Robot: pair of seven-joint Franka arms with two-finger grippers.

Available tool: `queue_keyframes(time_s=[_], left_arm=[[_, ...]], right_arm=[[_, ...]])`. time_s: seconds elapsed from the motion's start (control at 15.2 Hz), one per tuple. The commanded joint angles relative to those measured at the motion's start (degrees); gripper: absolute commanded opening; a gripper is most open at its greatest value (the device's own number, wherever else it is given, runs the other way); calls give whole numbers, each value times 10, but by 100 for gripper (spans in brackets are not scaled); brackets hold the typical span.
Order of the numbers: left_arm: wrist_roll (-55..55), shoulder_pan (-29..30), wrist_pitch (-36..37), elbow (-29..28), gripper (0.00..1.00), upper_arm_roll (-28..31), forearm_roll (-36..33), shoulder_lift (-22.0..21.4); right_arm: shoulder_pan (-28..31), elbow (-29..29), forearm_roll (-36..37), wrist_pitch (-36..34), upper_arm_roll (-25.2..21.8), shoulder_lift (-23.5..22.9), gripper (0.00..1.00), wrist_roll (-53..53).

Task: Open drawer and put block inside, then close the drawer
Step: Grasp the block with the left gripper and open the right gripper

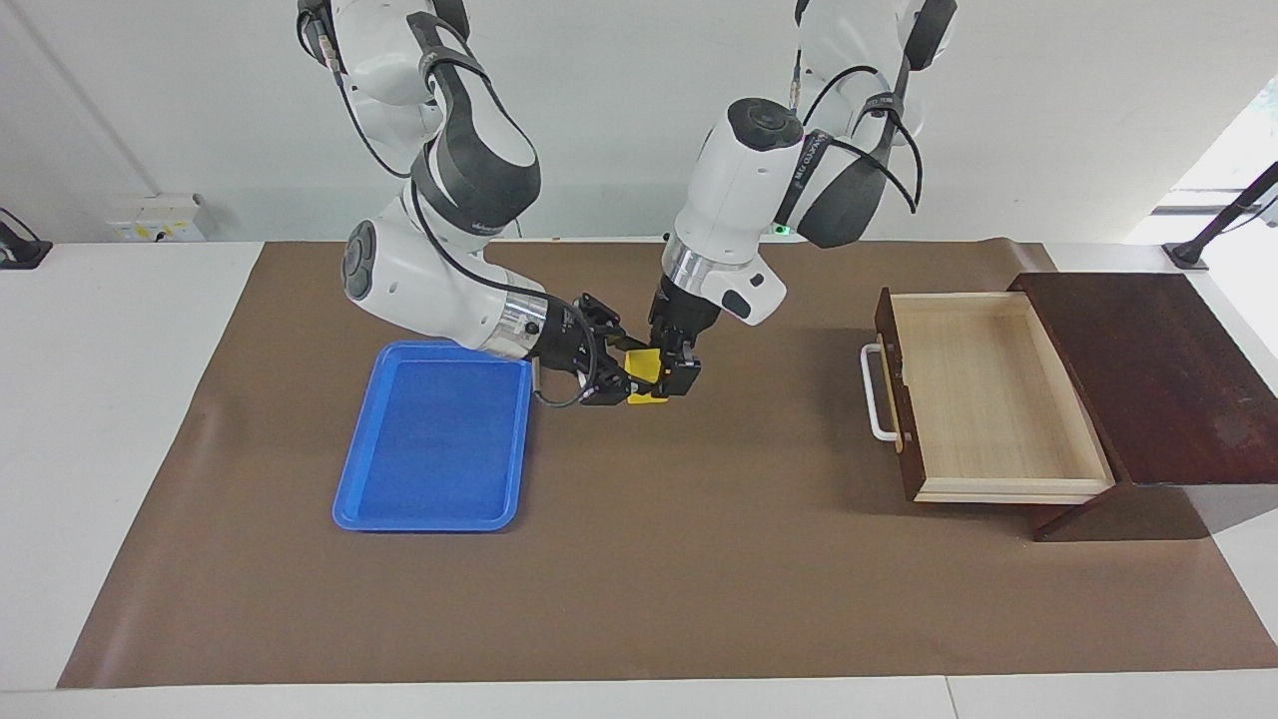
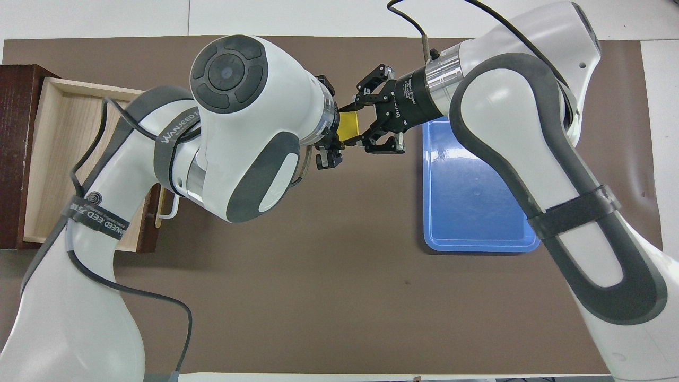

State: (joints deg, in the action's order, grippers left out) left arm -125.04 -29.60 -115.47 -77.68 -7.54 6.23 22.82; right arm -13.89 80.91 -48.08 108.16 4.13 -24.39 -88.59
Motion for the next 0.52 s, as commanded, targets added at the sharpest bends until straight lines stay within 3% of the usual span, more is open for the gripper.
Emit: queue_keyframes(time_s=[0.0, 0.26, 0.33, 0.39, 0.46], left_arm=[[-15, 1, -11, -34, 0, 2, 8, -22], [-14, 5, -5, -34, 0, 4, 7, -23], [-13, 6, -5, -34, 0, 4, 7, -23], [-9, 7, -1, -34, 0, 5, 6, -23], [-4, 18, 13, -31, 0, 6, 4, -24]], right_arm=[[5, 3, -11, 10, 1, 8, 0, -12], [11, 3, -12, 9, 1, 9, 0, -14], [11, 3, -11, 9, -1, 11, 33, -18], [11, 2, -4, 10, -2, 13, 99, -32], [12, 1, -3, 10, -3, 15, 100, -33]])
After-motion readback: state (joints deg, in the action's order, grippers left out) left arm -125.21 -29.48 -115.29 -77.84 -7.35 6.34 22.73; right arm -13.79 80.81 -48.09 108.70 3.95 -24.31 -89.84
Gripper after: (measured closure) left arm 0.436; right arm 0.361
